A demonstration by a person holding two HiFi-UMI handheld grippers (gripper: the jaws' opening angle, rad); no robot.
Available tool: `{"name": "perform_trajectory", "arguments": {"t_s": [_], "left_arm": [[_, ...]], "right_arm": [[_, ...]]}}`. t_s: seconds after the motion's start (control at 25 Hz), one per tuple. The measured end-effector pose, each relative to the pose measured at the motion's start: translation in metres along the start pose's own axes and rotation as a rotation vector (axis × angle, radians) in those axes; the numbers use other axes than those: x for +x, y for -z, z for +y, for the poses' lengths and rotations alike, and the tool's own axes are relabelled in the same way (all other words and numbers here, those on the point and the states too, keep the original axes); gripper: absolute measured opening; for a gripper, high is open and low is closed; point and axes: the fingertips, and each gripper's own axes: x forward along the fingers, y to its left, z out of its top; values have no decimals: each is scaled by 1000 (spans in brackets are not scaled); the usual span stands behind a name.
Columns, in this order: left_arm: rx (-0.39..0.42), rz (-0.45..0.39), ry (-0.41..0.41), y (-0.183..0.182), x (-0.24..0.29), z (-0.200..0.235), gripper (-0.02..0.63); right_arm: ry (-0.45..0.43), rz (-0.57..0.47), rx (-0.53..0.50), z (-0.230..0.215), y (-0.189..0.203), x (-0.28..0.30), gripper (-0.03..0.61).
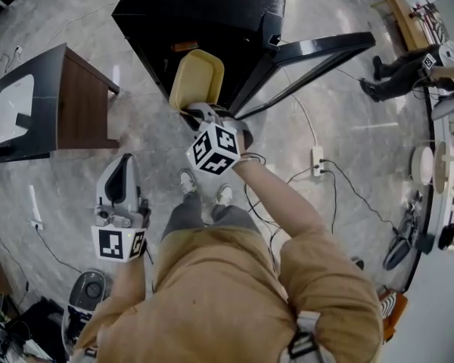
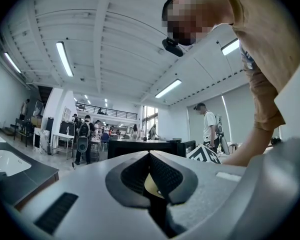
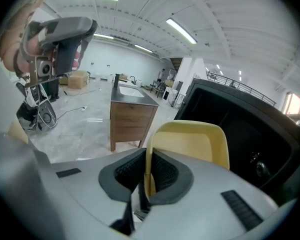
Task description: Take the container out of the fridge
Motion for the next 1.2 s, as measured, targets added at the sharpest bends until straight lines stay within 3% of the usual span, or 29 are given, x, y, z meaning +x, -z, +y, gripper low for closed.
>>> {"name": "perform_trajectory", "arguments": {"t_s": [1.2], "left_arm": [[37, -23, 57, -32, 3, -32, 0]], "right_arm": [[9, -174, 215, 13, -27, -97, 15]]}}
